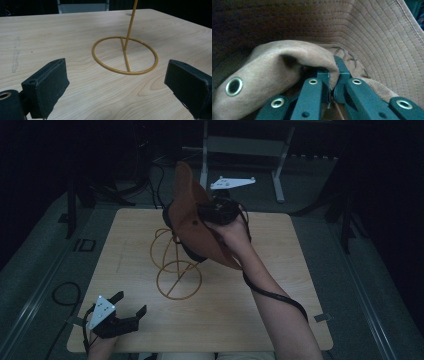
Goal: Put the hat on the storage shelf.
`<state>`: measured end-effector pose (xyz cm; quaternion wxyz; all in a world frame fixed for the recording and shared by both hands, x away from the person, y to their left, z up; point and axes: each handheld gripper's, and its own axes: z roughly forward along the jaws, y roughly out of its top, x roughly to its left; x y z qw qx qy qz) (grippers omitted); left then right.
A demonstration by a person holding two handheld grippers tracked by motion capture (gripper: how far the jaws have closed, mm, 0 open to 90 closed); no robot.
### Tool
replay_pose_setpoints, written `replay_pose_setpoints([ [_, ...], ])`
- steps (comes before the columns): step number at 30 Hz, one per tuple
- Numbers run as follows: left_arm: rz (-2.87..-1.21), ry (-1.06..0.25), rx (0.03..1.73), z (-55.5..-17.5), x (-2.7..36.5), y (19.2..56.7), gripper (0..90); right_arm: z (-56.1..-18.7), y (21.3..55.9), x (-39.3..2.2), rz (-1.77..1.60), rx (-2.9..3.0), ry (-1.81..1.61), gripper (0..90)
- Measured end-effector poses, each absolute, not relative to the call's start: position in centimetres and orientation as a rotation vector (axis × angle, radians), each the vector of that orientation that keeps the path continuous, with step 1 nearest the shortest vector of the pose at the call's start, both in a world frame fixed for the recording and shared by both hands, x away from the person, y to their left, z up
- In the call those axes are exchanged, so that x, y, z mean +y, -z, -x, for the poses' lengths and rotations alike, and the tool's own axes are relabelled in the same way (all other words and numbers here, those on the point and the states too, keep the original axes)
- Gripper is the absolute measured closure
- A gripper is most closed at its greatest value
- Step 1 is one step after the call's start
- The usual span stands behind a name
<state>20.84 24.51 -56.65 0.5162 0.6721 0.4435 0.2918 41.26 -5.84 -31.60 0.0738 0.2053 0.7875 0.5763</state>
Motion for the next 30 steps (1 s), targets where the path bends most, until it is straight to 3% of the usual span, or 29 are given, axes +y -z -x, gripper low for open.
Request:
replay_pose_setpoints([
  [7,-1.593,-0.681,1.078,-20.9,24.7,56.8,5.9,-41.1,33.6,-3.3,-0.575,2.452,-1.625,83.4],
  [11,-1.586,-0.666,1.086,-21.0,25.0,56.9,5.9,-40.9,34.1,-2.1,-0.547,2.493,-1.594,75.2],
  [16,-1.587,-0.657,1.083,-21.1,24.8,57.0,5.9,-40.3,35.1,-0.4,-0.457,2.516,-1.579,52.3],
  [17,-1.586,-0.655,1.083,-21.1,24.8,57.1,5.9,-40.3,35.1,-0.4,-0.457,2.516,-1.579,52.3],
  [18,-1.584,-0.649,1.085,-21.1,24.9,57.1,6.0,-40.0,35.4,0.1,-0.432,2.511,-1.598,35.0],
  [19,-1.584,-0.646,1.088,-21.1,24.9,57.1,6.0,-40.0,35.4,0.1,-0.432,2.511,-1.598,35.0],
  [23,-1.578,-0.641,1.094,-21.2,25.0,57.2,5.9,-39.0,36.2,2.0,-0.268,2.489,-1.506,20.2],
  [30,-1.586,-0.633,1.087,-21.1,24.8,57.2,5.9,-38.2,37.1,4.0,-0.211,2.505,-1.327,21.6],
])
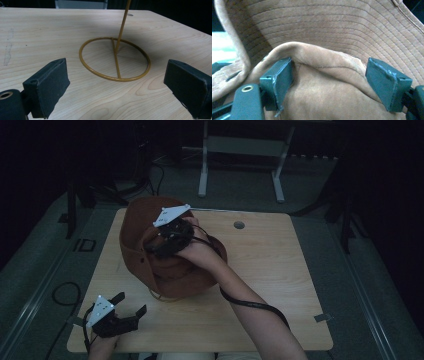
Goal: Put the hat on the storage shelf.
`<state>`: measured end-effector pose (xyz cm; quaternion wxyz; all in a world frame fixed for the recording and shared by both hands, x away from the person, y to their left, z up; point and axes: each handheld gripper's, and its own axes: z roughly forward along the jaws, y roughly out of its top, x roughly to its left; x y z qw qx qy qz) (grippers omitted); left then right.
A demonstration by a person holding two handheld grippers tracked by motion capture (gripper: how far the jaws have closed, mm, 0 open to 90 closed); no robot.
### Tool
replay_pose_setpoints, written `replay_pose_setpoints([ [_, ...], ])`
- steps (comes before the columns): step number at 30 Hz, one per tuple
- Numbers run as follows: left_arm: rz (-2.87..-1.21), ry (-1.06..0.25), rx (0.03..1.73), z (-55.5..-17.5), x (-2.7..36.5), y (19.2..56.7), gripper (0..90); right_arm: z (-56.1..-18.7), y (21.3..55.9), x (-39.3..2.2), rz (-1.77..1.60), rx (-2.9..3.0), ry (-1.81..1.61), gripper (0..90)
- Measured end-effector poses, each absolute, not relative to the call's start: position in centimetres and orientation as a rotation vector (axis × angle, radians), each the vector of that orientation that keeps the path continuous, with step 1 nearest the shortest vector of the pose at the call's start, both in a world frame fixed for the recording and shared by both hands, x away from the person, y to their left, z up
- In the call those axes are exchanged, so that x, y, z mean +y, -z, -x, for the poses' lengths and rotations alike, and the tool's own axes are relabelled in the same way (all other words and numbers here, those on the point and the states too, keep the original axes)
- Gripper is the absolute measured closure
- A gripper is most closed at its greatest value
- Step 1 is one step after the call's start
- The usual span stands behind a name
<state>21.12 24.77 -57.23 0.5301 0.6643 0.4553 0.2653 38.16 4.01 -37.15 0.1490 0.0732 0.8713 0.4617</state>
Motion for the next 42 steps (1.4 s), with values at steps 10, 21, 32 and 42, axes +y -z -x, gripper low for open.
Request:
replay_pose_setpoints([
  [10,-1.594,-0.630,1.088,-21.2,24.6,57.4,5.9,-38.0,37.4,3.9,-0.196,2.494,-1.367,20.1],
  [21,-1.591,-0.634,1.096,-21.2,24.8,57.5,5.9,-37.7,36.1,1.3,-0.178,2.495,-1.427,16.3],
  [32,-1.602,-0.661,1.087,-21.2,24.5,57.7,5.8,-37.7,36.9,-3.6,-0.247,2.491,-1.497,16.0],
  [42,-1.596,-0.659,1.089,-21.2,24.4,57.8,5.7,-37.5,38.4,-9.4,-0.323,2.454,-1.510,16.0],
])
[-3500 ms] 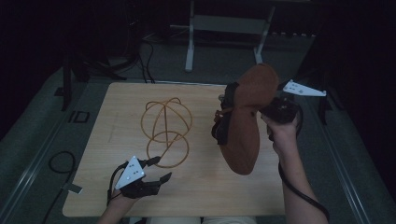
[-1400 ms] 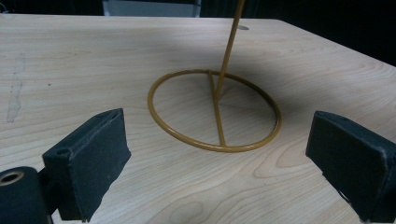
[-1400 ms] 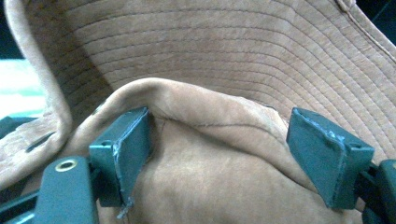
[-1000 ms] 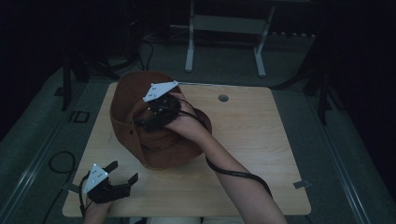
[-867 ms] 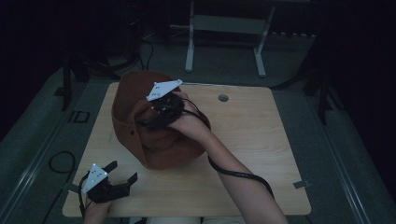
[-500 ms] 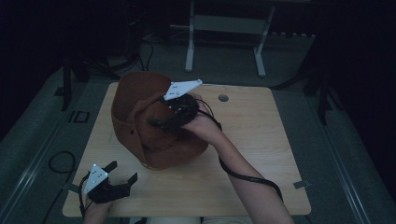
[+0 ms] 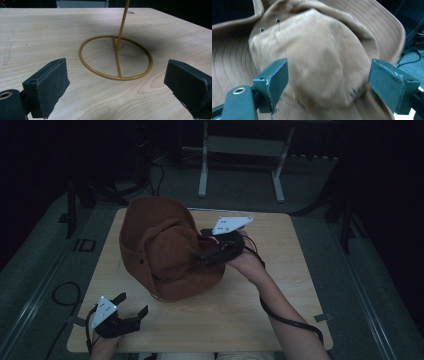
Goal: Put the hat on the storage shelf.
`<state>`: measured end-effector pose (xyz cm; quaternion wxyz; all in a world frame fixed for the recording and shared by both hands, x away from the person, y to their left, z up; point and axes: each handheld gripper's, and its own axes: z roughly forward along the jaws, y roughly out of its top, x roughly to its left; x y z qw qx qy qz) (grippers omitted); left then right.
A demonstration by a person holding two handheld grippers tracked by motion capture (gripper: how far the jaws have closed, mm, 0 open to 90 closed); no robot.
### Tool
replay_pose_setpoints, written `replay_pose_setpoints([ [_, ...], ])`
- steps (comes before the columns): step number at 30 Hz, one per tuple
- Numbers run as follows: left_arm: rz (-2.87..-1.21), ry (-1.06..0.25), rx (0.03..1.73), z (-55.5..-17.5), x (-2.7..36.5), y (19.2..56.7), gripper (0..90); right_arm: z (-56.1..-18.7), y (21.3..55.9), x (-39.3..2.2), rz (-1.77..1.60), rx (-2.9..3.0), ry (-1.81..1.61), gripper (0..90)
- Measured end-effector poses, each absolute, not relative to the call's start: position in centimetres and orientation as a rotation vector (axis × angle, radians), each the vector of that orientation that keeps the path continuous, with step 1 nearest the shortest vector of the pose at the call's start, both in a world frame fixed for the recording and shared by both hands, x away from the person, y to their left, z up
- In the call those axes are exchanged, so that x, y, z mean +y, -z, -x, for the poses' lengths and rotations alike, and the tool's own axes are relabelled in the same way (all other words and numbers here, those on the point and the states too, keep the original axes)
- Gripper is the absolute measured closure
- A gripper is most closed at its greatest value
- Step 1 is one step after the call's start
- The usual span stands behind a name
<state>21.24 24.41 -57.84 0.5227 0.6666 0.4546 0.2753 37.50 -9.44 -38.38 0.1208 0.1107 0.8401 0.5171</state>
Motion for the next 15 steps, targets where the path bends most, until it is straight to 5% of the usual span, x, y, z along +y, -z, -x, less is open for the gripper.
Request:
replay_pose_setpoints([
  [15,-1.608,-0.668,1.087,-21.4,24.1,58.0,5.7,-36.8,41.3,-18.3,-0.487,2.391,-1.513,16.0],
])
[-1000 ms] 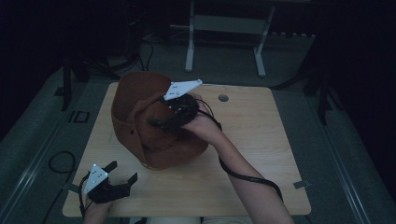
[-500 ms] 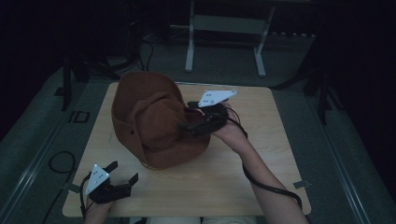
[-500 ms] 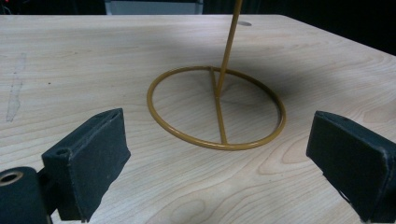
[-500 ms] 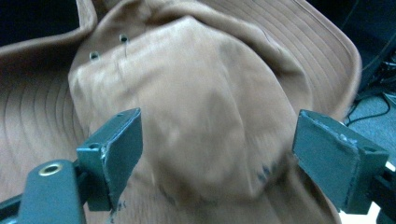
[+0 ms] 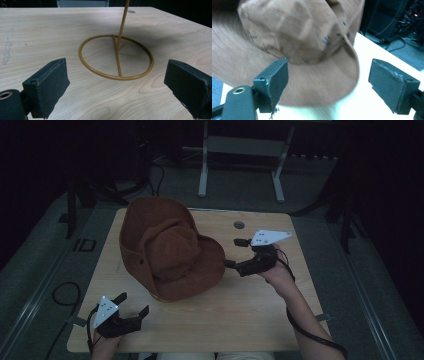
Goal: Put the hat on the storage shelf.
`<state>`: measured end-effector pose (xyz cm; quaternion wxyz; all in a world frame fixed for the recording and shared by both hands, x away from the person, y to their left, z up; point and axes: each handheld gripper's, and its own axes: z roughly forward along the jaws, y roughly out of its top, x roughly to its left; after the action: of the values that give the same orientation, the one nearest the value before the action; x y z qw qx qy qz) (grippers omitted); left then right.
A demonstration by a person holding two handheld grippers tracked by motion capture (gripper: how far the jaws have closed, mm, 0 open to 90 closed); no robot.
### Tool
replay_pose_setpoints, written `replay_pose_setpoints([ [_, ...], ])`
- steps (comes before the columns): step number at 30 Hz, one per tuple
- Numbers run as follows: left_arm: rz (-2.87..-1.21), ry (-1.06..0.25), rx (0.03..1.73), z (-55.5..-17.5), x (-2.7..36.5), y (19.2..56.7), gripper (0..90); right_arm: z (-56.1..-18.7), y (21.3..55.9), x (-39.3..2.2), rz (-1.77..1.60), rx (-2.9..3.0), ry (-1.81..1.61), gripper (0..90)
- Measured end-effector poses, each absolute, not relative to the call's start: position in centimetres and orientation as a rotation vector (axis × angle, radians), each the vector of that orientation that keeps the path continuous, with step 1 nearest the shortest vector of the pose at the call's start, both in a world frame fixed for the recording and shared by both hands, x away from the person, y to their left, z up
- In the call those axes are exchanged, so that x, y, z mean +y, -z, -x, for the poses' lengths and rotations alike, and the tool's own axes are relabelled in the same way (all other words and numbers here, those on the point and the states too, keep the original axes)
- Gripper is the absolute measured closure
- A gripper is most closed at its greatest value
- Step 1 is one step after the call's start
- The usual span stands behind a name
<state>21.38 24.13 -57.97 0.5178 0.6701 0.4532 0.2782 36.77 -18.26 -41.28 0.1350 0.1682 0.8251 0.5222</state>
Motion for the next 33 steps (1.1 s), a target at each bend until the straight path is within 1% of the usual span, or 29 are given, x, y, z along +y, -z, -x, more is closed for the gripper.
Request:
replay_pose_setpoints([
  [7,-1.622,-0.673,1.085,-21.5,24.0,58.1,5.7,-36.5,43.9,-20.9,-0.569,2.395,-1.470,15.9],
  [11,-1.631,-0.676,1.082,-21.5,23.9,58.1,5.7,-36.2,45.9,-22.0,-0.611,2.406,-1.461,15.9],
  [23,-1.642,-0.669,1.085,-21.6,23.8,58.1,5.7,-34.5,51.4,-24.2,-0.685,2.437,-1.442,16.2],
  [33,-1.641,-0.664,1.085,-21.6,23.8,58.1,5.7,-32.8,54.5,-25.4,-0.689,2.462,-1.407,14.3],
])
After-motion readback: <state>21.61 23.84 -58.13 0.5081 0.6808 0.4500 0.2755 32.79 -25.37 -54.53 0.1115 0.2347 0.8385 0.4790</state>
